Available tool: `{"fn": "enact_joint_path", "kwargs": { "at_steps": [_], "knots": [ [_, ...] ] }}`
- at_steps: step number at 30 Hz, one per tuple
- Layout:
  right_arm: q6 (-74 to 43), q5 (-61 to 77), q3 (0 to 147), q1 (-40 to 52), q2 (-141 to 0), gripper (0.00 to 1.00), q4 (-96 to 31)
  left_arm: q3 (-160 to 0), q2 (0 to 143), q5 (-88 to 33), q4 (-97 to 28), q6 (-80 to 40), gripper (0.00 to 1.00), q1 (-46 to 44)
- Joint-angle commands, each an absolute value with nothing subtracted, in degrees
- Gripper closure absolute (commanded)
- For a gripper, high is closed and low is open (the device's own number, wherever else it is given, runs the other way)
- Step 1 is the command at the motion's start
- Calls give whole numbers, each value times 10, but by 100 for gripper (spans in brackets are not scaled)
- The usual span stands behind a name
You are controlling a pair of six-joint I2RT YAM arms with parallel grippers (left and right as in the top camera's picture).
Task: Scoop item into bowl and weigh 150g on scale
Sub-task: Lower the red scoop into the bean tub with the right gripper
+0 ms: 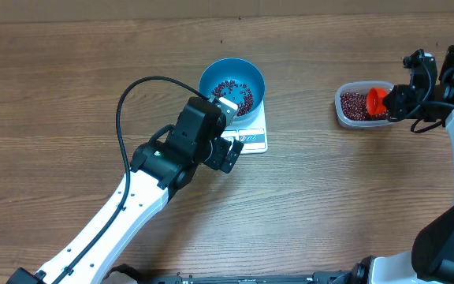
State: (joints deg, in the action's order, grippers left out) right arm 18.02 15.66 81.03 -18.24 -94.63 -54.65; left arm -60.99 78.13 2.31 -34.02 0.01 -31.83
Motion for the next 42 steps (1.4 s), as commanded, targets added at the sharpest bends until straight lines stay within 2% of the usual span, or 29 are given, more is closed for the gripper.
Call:
{"fn": "enact_joint_path", "kwargs": {
  "at_steps": [1,8,12,24,29,42],
  "knots": [
    [180,162,813,-182,-944,79,-543,-608,785,19,-338,7,0,-317],
    [180,162,813,-182,-944,80,-542,-608,785,19,-338,7,0,-317],
    [181,161,813,-182,-944,96,-539,-608,785,19,-338,7,0,-317],
    [187,158,813,-182,-991,96,-523,-608,785,19,-338,7,0,-317],
    [200,110,813,-182,-1026,96,-510,-608,785,19,-338,7,0,-317],
    [200,110,813,-182,-1030,96,-485,-608,785,19,-338,7,0,-317]
  ]
}}
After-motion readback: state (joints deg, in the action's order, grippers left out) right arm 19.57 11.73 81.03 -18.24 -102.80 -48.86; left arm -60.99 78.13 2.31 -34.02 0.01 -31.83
